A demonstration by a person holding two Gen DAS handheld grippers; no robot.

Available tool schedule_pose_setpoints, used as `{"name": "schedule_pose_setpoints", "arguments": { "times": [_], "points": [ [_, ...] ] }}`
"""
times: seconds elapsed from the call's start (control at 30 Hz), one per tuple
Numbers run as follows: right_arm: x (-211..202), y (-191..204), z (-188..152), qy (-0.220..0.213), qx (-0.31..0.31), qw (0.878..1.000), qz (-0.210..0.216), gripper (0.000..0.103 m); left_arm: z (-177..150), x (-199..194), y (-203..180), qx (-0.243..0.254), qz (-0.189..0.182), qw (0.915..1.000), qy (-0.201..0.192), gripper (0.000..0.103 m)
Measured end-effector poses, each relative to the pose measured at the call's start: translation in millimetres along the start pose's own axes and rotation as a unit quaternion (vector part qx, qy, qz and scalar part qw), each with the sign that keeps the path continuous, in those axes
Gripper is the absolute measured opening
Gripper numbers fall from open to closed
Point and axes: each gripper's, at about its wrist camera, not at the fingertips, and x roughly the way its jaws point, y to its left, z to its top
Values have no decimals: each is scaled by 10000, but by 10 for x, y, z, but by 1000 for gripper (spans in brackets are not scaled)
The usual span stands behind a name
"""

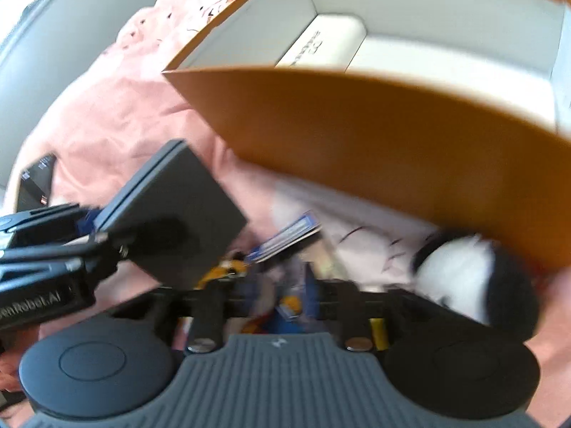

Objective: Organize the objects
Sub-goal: 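Grasp the photo card pack with the right gripper and lift it toward the orange box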

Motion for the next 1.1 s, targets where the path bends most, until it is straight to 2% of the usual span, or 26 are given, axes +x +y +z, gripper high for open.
{"name": "schedule_pose_setpoints", "arguments": {
  "times": [0.17,0.27,0.3,0.4,0.53,0.67,0.77,0.83,0.93,1.1],
  "points": [
    [116,13,174,437,-480,9977,-178,46,8,1,14,-11,-21,10000,18,38],
    [665,280,438,763,-515,9955,-233,47,9,-14,54,-90,-62,9999,-2,38],
    [723,268,445,858,-537,9945,-276,49,10,-14,68,-120,-79,9999,-10,38],
    [827,187,459,1026,-381,9940,-62,52,18,1,120,-208,-93,9997,-18,38],
    [919,69,464,1112,-186,9935,124,58,15,69,167,-258,-49,9997,-5,38],
    [940,33,428,982,-223,9948,170,61,0,96,266,-471,-29,9989,-4,39],
    [903,-1,377,900,-176,9954,262,54,-18,63,294,-562,-17,9984,-60,39],
    [816,-12,342,799,-198,9963,249,43,-27,24,306,-572,54,9983,-136,39],
    [601,-20,283,583,-219,9975,324,34,-33,-12,323,-595,54,9980,-201,38],
    [286,-12,144,182,-177,9995,199,26,-28,-63,272,-504,57,9981,-341,38]
  ]
}}
